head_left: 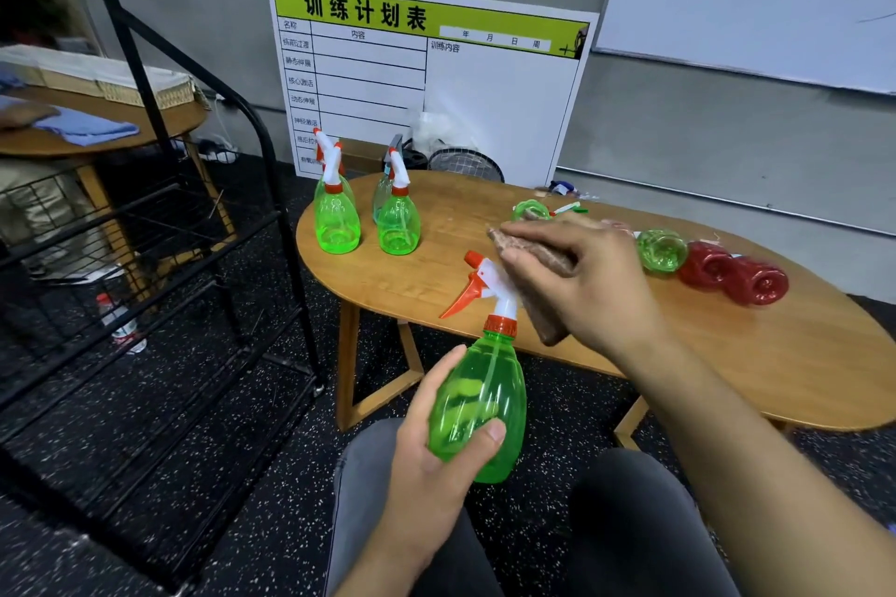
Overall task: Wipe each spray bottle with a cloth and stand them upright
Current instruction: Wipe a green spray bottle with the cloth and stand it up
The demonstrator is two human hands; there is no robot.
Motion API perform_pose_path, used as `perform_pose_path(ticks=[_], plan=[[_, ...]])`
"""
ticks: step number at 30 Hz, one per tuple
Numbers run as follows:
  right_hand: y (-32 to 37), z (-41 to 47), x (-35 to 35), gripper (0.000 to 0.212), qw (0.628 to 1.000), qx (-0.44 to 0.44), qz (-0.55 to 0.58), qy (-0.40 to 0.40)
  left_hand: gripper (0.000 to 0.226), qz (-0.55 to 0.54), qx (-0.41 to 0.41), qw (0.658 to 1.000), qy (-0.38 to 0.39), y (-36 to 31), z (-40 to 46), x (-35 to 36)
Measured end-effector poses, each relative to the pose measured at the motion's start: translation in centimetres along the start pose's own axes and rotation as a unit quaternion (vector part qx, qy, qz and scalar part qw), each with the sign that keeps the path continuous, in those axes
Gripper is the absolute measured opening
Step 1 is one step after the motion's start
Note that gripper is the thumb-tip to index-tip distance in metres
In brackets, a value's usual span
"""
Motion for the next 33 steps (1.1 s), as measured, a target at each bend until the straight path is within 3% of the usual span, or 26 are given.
perform_pose_path(ticks=[6, 10, 15, 18, 22, 27, 33], plan=[[1.4, -0.8, 2.0, 0.048, 0.994, -0.027, -0.072, 0.081, 0.075, -0.012, -0.011, 1.0, -0.007, -0.2, 0.1, 0.0], [0.9, -0.7, 2.0, 0.047, 0.999, -0.01, 0.014, 0.037, 0.074, -0.016, -0.007, 1.0, -0.006, -0.4, 0.2, -0.3], [0.8, -0.9, 2.7, 0.042, 0.999, -0.024, -0.003, 0.043, 0.073, -0.011, 0.01, 1.0, -0.008, -0.1, 0.3, -0.5], [1.1, -1.8, 2.9, 0.031, 0.993, 0.006, 0.116, 0.028, 0.075, -0.027, 0.022, 0.999, -0.027, -0.1, 0.7, -0.7], [0.3, -5.3, 2.9, 0.03, 0.952, 0.15, 0.262, -0.055, 0.08, -0.05, 0.023, 0.996, -0.064, 0.3, 1.3, -1.3], [-1.2, -10.5, 5.0, 0.032, 0.873, 0.314, 0.358, -0.105, 0.06, -0.05, 0.014, 0.996, -0.075, 1.0, 1.8, -1.6], [-1.4, -13.6, 6.3, 0.028, 0.822, 0.381, 0.417, -0.073, 0.049, -0.041, -0.007, 0.998, -0.045, 1.5, 1.6, -1.3]])
Point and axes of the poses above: each hand's wrist, its own z-axis towards the middle knuckle, its own x-axis out of the palm, y = z × x, the point moved 2 cm from there along z, towards the middle knuckle, and after that the axes turned 9 degrees about -y, right-handed, at the moved point
